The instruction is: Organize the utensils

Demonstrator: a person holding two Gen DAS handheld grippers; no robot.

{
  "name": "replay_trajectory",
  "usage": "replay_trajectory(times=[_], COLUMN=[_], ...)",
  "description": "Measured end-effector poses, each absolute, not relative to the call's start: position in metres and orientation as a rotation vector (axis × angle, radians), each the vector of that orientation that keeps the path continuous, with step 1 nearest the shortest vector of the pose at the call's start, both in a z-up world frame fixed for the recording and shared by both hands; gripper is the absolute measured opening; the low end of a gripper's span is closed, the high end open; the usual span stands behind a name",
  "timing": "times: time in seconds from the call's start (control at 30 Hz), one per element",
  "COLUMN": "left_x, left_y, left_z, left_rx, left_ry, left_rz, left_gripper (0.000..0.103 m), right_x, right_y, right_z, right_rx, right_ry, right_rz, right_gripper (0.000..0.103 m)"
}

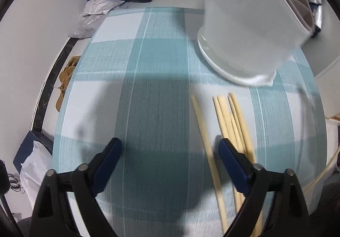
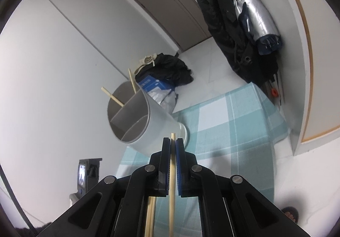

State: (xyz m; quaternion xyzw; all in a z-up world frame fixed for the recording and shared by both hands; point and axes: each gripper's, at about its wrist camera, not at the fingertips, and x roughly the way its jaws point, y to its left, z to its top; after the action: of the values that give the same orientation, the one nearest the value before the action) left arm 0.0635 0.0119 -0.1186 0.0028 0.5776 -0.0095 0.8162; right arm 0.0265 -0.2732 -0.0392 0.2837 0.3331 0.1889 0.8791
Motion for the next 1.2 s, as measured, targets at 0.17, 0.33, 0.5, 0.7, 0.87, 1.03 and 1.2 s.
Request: replay_trajectory(times=[0.17,0.33,0.5,0.7,0.87,1.03,1.2], left_x=[0.078,0.086,0.084,0.061,0.035,0.045,0.057], left_y=[0.009,0.008,0.009,0.016,0.012,0.018,0.027], left_z=[-0.113,-0.114,-0.109,-0.070,-0.032,-0.040,-0.082], left_rx=[-0.014,-0.071,-0.109,-0.195,-0.194,-0.187,-0.172], left_ry=[1.229,1.249,1.206,1.033,0.894,0.942,1.138], left_rz=[-0.010,0.000,-0.002,-0.087,-0.162,-0.183,-0.153], left_gripper=[0.033,0.002,0.001,0.000,0.000,0.001,0.020], right_x=[0.026,0.026,0.026,0.019,0.006,0.000,-0.006], right_y=[-0.275,-0.275,-0.273,-0.266,-0.257,-0.246,-0.238], right_z=[-0.035,-0.035,-0.036,-0.033,-0.025,-0.022,-0.023], right_rx=[0.589,0.576,0.558,0.512,0.450,0.408,0.407], right_ry=[0.677,0.673,0.677,0.664,0.640,0.643,0.639], right_rz=[0.389,0.381,0.373,0.360,0.353,0.346,0.347], right_gripper=[0.004,0.004,0.004,0.004,0.004,0.004,0.004])
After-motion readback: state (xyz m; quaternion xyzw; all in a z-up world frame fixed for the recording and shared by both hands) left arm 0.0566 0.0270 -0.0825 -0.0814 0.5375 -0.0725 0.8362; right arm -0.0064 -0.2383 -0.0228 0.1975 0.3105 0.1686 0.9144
